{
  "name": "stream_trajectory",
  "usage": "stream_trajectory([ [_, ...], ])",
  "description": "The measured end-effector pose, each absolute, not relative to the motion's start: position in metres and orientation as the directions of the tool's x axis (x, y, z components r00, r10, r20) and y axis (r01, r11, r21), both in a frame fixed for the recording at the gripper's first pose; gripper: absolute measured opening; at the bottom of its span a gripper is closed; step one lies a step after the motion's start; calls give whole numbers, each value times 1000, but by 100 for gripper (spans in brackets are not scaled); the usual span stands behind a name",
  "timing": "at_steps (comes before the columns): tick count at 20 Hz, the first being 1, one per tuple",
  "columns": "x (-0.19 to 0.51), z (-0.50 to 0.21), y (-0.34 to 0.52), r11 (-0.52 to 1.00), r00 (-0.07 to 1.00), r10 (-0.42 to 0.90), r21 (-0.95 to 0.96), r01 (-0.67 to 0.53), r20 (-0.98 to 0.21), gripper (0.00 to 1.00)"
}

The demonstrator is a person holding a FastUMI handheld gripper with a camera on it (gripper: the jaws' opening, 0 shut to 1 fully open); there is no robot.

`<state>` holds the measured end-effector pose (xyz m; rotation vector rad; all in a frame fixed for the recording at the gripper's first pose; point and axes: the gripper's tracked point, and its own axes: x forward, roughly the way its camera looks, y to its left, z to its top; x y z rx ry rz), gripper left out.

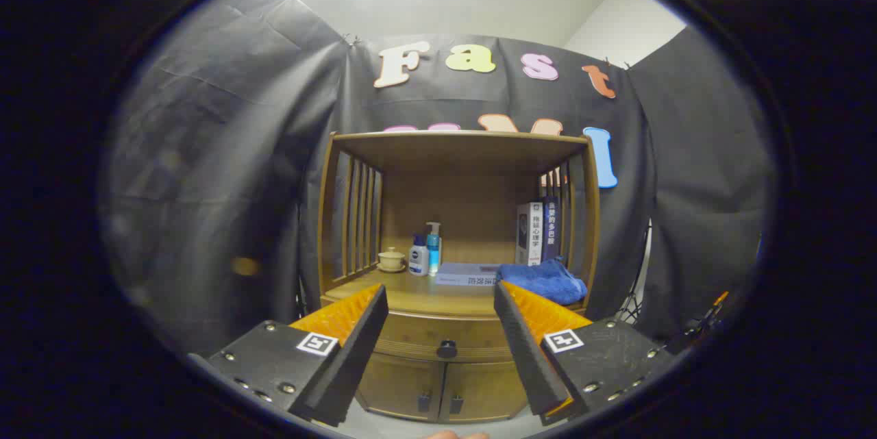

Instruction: Pull open the drawer, take out the items inside it, and place them on the countertop above the cabinet.

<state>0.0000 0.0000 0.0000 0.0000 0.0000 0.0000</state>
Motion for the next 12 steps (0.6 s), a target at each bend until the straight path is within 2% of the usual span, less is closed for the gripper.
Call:
stream_trajectory([
  [12,-5,18,4,1000,999,6,-10,-6,34,94],
])
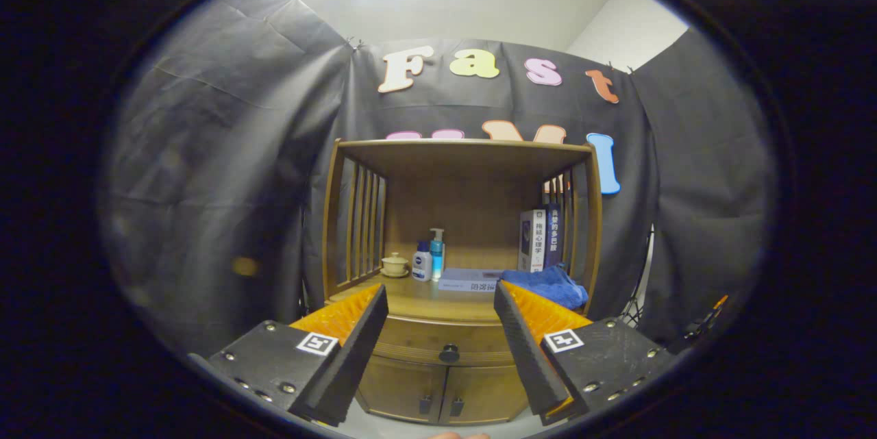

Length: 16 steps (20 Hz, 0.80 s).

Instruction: Pull open the drawer, take out the items inside it, and place them on the countertop above the cabinet.

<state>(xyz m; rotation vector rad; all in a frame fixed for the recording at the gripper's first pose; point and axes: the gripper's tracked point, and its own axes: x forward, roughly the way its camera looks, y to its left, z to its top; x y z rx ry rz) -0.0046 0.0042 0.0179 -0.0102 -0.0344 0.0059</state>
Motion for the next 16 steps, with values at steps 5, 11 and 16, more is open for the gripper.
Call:
stream_trajectory([
  [5,-8,22,3,1000,999,-1,-12,2,48,94],
  [11,-7,20,2,1000,999,-7,-5,7,43,94],
  [16,-4,14,1,1000,1000,-8,4,8,23,94],
])
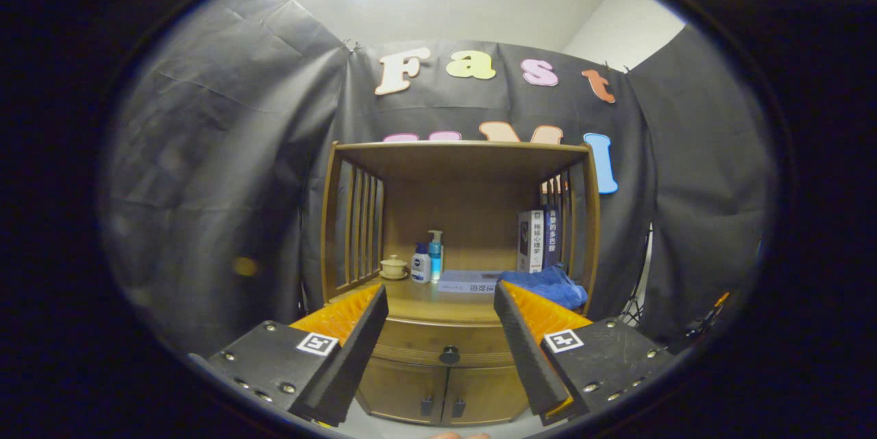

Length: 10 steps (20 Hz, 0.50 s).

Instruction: Pull open the drawer, take out the items inside it, and place them on the countertop above the cabinet.

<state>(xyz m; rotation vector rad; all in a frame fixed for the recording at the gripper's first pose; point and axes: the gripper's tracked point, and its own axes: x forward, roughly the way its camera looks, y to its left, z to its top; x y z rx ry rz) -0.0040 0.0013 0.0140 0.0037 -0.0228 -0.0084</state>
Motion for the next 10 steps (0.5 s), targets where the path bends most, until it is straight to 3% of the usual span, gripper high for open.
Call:
stream_trajectory([
  [7,17,-6,-20,996,996,-93,-15,93,6,94],
  [10,39,-27,-8,998,998,-61,4,61,-32,94],
])
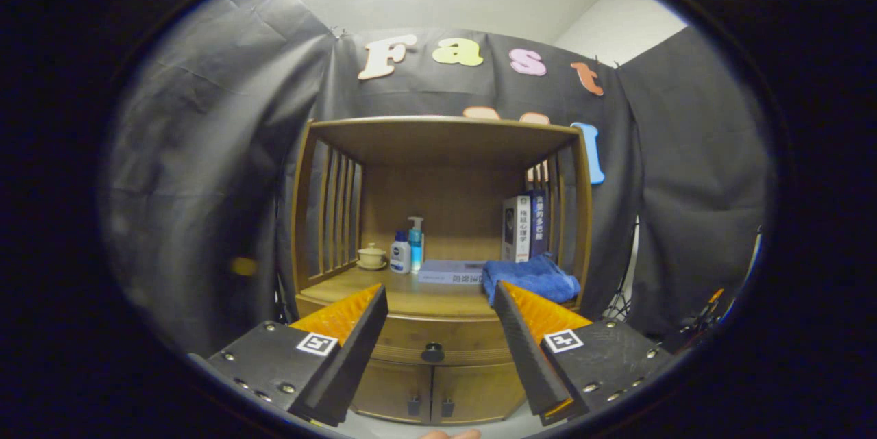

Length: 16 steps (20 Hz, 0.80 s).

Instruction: Pull open the drawer, take out the items inside it, and place them on the countertop above the cabinet.

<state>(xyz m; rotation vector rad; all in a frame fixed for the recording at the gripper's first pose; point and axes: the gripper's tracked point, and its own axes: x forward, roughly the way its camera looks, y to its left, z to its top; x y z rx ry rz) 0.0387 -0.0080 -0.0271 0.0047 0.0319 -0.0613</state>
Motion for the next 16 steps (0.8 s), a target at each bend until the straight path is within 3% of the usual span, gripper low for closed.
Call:
stream_trajectory([
  [13,131,-156,-18,990,955,-24,124,63,-294,94],
  [16,146,-201,-17,991,918,-11,117,63,-398,89],
])
